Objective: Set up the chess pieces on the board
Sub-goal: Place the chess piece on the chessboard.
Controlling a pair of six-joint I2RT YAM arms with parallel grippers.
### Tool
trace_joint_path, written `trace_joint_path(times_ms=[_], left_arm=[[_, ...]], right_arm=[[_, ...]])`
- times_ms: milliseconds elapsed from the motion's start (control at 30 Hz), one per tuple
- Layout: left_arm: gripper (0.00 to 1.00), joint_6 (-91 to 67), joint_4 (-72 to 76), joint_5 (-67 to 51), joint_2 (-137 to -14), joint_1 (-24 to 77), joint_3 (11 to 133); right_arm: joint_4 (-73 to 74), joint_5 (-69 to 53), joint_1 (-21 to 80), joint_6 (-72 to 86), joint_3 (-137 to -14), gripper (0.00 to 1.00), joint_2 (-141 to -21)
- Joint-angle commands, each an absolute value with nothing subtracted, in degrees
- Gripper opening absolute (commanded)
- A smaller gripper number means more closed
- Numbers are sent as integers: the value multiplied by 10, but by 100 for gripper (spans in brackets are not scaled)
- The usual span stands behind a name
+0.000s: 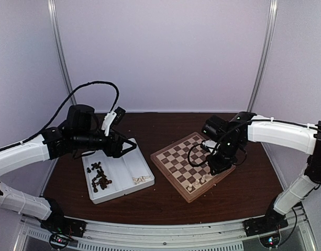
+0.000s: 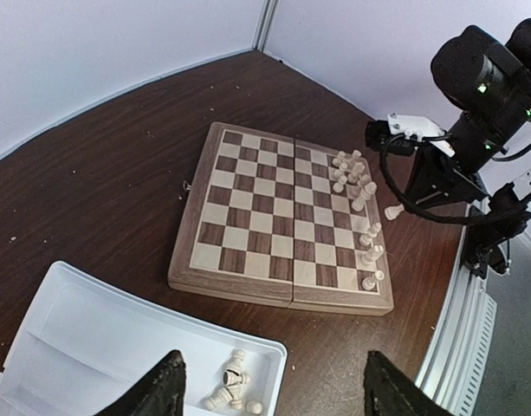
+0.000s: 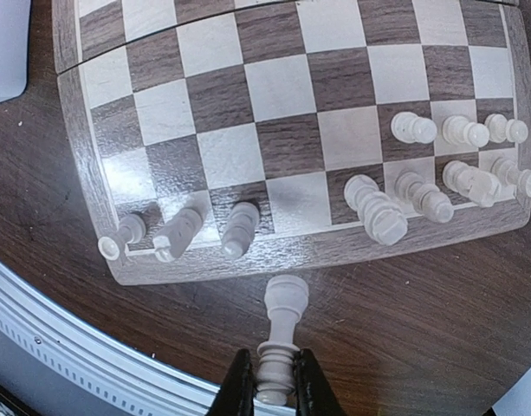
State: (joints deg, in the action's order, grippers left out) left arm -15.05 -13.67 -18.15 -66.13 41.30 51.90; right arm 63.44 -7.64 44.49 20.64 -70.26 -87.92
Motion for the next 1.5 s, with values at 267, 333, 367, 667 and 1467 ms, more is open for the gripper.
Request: trace_joint_path(times_ms=[267,333,367,667,1467], left_arm=[[70,-175,-82,-215,-693,410,508],[70,-175,-81,-214,-694,410,508],[70,-175,-81,-213,-694,410,508],[70,-184,-71,-219,-704,410,506],[70,-187,-67,-222,-715,410,511]], right_arm=[[601,-89,423,177,-703,0,-920],[599,-93,422,174,-704,0,-926],[599,-93,421,173,-703,0,-927],[585,-95,413,169,-688,1,-934],[570,-101,406,157,-686,12,-962]])
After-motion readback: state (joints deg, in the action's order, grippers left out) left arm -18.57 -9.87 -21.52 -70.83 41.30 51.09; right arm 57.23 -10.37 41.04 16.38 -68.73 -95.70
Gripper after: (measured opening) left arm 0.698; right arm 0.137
